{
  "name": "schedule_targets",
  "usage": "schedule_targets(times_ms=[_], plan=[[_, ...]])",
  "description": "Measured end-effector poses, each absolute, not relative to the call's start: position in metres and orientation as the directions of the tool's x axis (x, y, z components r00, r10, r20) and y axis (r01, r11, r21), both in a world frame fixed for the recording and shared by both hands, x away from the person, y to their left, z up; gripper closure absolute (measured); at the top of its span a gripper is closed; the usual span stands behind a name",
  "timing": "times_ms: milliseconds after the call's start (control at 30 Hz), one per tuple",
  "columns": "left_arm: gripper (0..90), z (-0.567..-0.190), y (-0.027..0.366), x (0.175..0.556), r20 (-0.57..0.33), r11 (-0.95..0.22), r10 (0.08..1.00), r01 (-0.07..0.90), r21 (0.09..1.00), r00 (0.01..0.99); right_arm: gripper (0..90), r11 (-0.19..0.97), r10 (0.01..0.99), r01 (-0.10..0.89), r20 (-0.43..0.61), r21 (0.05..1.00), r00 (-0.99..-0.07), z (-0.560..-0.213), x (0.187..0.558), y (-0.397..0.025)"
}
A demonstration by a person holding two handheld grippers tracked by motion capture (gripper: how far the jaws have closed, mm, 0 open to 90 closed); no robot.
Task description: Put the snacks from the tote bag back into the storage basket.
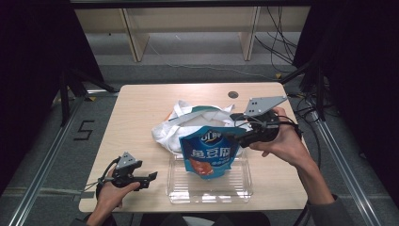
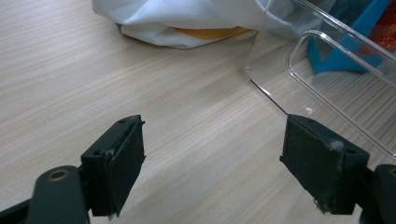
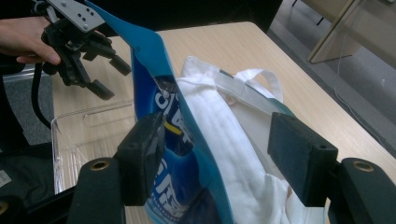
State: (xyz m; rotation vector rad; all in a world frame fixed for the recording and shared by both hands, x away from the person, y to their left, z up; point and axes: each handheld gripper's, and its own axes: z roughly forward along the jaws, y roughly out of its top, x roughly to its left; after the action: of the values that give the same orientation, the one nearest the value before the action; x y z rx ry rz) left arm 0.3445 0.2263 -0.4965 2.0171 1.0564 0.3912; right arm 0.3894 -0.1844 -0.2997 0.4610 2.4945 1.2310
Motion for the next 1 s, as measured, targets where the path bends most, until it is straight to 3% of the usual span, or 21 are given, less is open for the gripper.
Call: schedule_targets(times_ms=[933, 1000], plan=[[20.4, -0.496, 0.227, 0.344, -0.089, -0.328, 0.789, 0.54, 0.775, 0.608, 33.1, 0.497, 0.501, 0.204, -0.088, 0.843, -0.861, -0.331, 0.377, -0.225], [20.4, -0.496, 0.224, 0.344, -0.114, -0.29, 0.798, 0.542, 0.789, 0.592, 32.9, 0.508, 0.492, 0.203, -0.089, 0.837, -0.866, -0.331, 0.378, -0.229]])
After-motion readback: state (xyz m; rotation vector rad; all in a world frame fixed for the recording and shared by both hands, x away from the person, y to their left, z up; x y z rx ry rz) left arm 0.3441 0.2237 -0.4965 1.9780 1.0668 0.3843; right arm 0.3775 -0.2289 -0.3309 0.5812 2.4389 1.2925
